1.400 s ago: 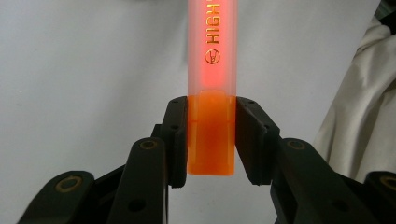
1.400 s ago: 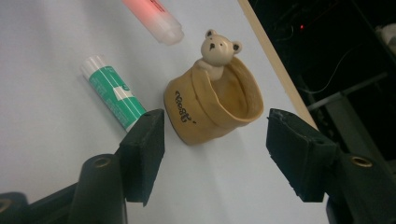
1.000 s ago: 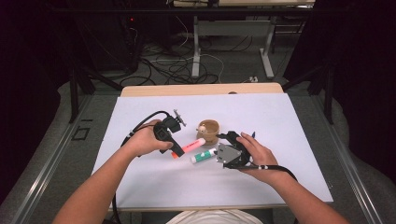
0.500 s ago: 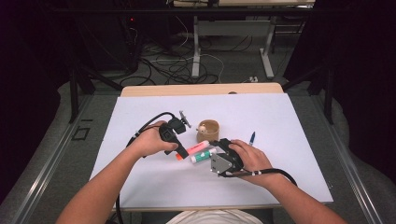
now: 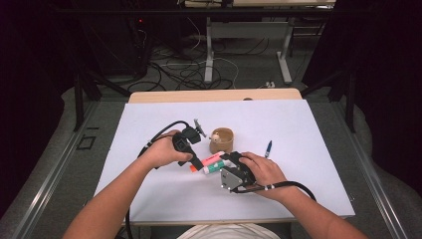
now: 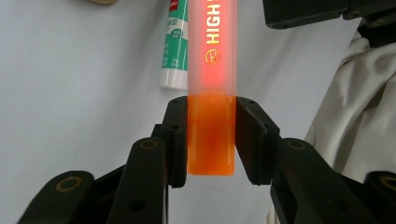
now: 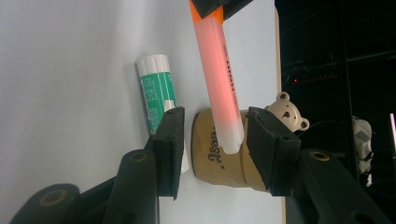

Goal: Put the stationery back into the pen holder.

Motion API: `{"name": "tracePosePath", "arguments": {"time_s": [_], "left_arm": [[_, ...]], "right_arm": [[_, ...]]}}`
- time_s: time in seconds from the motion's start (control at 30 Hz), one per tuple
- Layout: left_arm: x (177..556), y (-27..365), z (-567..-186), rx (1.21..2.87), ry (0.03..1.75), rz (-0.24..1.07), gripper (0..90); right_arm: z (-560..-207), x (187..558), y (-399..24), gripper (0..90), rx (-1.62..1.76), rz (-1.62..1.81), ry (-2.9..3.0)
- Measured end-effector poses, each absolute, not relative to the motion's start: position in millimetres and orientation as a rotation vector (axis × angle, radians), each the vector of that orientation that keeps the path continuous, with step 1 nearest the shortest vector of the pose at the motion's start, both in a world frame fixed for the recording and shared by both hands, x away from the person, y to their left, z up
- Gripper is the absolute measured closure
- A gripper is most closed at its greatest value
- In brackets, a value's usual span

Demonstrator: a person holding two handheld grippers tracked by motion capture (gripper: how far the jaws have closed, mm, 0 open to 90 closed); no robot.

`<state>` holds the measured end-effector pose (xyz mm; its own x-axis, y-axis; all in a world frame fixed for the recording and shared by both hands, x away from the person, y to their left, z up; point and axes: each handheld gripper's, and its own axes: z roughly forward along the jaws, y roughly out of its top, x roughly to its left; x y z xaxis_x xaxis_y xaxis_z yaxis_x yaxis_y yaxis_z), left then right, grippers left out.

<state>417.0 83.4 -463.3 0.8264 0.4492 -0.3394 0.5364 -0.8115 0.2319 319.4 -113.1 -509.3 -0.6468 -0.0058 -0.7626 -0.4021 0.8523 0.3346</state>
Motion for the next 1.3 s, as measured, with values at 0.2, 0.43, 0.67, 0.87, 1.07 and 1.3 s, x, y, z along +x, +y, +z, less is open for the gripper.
{"name": "tracePosePath", "arguments": {"time_s": [0.2,0.43,0.67,0.87,1.07,1.3], "left_arm": [[417,76,-463,2.683,0.752,-0.406,66.5],[418,62,-465,2.690,0.729,-0.432,66.5],[416,50,-464,2.680,0.725,-0.452,66.5],[415,41,-463,2.675,0.703,-0.466,66.5],[415,35,-462,2.673,0.698,-0.475,66.5],[415,35,-461,2.666,0.696,-0.492,66.5]], "right_arm": [[-511,320,-111,60.5,-0.375,0.593,2.170],[-513,318,-108,63.7,-0.393,0.576,2.144],[-515,318,-107,64.8,-0.440,0.533,2.129],[-516,316,-106,65.4,-0.479,0.503,2.114],[-518,316,-106,67.2,-0.491,0.489,2.102],[-517,316,-105,71.8,-0.536,0.433,2.103]]}}
